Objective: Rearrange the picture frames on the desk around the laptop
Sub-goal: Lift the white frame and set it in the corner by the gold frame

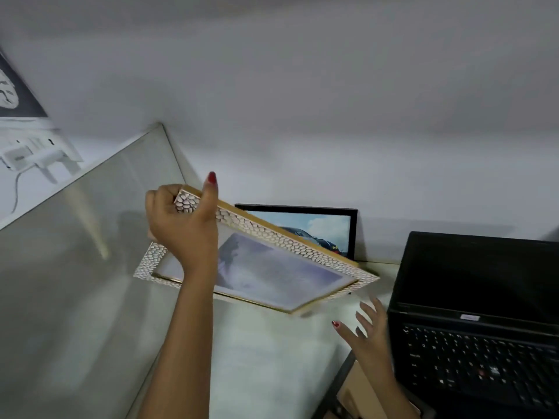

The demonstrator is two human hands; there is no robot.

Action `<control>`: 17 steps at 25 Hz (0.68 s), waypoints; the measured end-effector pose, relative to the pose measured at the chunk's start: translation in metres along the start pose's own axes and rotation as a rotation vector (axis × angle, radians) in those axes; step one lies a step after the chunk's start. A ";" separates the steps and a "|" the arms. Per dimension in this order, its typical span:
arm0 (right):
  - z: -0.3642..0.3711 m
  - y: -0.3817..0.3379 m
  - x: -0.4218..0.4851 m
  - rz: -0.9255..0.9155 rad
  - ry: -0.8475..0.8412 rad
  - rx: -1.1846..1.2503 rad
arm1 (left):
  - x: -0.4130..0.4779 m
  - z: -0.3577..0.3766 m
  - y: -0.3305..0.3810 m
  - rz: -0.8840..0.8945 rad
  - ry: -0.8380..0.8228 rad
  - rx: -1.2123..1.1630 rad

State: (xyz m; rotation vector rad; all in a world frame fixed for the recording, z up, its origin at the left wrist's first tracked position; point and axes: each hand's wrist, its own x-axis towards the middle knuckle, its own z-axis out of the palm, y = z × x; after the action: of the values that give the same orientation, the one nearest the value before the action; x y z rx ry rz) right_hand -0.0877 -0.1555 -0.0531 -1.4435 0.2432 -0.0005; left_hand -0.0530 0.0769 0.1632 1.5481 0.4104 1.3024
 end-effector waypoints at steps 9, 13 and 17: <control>-0.095 -0.072 -0.041 -0.233 0.068 0.003 | -0.046 -0.009 0.011 -0.799 0.035 -0.337; -0.150 -0.136 -0.052 -0.427 0.113 -0.212 | -0.097 -0.002 -0.019 -1.004 -0.064 -0.244; -0.229 -0.214 -0.060 -0.656 0.160 -0.560 | -0.175 0.028 -0.001 -0.671 -0.129 0.092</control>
State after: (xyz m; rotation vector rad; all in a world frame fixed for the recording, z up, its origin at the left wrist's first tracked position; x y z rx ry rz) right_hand -0.1532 -0.3998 0.1426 -2.0276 -0.1243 -0.6266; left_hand -0.0899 -0.0720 0.0738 1.3830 0.8299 0.6666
